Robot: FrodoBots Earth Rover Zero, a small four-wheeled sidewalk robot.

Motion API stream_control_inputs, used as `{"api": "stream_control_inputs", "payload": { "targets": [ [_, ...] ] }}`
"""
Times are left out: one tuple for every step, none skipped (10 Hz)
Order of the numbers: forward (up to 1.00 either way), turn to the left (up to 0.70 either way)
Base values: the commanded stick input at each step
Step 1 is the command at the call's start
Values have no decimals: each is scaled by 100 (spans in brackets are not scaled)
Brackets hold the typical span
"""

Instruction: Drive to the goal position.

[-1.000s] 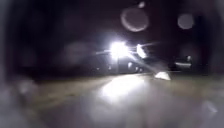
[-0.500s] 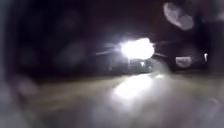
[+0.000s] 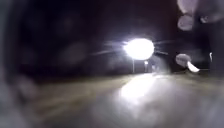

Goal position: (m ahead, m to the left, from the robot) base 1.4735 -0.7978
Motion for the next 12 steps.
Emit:
{"api": "stream_control_inputs", "payload": {
  "targets": [
    [100, 1],
    [100, -3],
    [94, -20],
    [17, -14],
    [7, -13],
    [7, -13],
    [7, -13],
    [6, -12],
    [6, -12],
    [7, -12],
    [7, -12],
    [7, -11]
  ]
}}
